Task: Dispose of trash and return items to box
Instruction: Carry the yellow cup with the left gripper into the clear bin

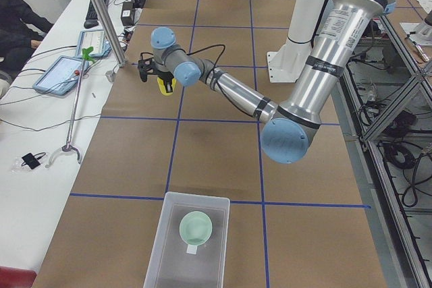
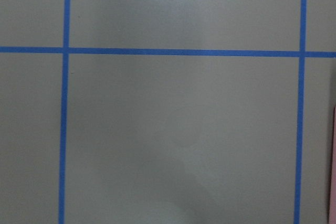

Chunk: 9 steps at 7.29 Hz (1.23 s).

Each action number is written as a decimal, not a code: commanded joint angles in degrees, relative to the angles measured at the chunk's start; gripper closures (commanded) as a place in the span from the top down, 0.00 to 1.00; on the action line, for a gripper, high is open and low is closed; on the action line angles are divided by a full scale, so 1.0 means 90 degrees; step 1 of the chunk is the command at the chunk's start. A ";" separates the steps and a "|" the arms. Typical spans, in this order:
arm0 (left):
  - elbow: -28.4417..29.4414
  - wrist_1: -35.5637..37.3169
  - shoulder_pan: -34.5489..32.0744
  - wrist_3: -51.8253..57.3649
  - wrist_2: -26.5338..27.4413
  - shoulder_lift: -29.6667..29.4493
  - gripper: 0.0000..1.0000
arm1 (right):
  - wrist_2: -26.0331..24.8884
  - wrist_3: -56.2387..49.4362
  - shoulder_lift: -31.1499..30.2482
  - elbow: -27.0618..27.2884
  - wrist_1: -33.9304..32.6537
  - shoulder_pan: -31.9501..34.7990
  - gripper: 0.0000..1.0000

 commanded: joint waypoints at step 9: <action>0.3551 0.0148 -0.3054 0.2817 0.0000 0.0946 0.00 | -0.0166 -0.1647 -0.0536 -0.1438 0.0036 0.1400 1.00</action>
